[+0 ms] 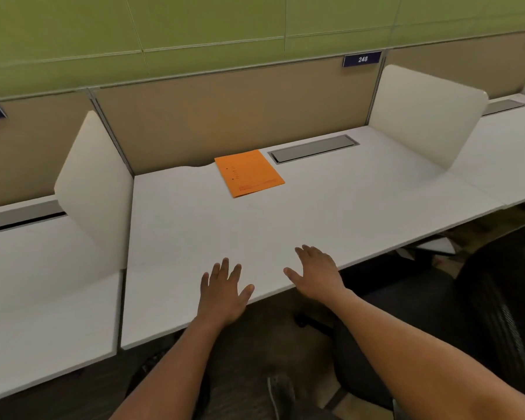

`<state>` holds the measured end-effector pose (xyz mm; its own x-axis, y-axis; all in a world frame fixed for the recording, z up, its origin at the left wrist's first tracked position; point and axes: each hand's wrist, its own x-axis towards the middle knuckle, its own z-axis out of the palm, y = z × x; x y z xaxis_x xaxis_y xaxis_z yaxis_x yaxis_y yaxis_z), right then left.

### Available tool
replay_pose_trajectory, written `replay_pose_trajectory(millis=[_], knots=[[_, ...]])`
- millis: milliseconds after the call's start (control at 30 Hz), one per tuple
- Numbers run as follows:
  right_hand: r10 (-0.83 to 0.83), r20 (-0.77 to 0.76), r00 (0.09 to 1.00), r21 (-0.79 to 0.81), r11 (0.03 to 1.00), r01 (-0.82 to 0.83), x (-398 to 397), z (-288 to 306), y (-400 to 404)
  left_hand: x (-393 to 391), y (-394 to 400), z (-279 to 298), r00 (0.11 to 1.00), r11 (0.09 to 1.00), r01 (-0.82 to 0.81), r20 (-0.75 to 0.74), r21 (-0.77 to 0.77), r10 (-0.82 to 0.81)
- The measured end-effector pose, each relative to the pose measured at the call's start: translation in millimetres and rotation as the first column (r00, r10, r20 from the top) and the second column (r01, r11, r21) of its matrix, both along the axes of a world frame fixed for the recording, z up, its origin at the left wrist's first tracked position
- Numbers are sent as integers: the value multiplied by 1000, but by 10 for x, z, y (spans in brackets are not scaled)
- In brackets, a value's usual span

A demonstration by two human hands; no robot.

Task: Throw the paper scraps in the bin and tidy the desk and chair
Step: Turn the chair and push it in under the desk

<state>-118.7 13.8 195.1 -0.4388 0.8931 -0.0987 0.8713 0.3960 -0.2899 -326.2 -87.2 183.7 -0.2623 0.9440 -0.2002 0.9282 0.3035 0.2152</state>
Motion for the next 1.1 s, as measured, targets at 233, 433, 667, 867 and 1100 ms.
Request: replay_pose_trajectory(millis=[233, 433, 667, 867, 1100], knots=[[11, 16, 1000, 15, 1000, -11, 383, 141, -546, 330, -462, 144, 1000, 998, -15, 5, 69, 15], [43, 56, 998, 48, 998, -45, 842, 334, -675, 759, -653, 147, 999, 996, -33, 27, 85, 31], [34, 29, 999, 60, 998, -35, 1969, 972, -350, 1793, -440, 385, 998, 989, 53, 37, 140, -59], [-17, 191, 981, 114, 993, -5, 3552, 1830, 100, 3303, -58, 716, 982, 958, 176, 24, 228, -186], [-101, 297, 950, 32, 995, 96, 5335, 2207, 563, 5367, 239, 1307, 904, 866, 291, 178, 407, -388]])
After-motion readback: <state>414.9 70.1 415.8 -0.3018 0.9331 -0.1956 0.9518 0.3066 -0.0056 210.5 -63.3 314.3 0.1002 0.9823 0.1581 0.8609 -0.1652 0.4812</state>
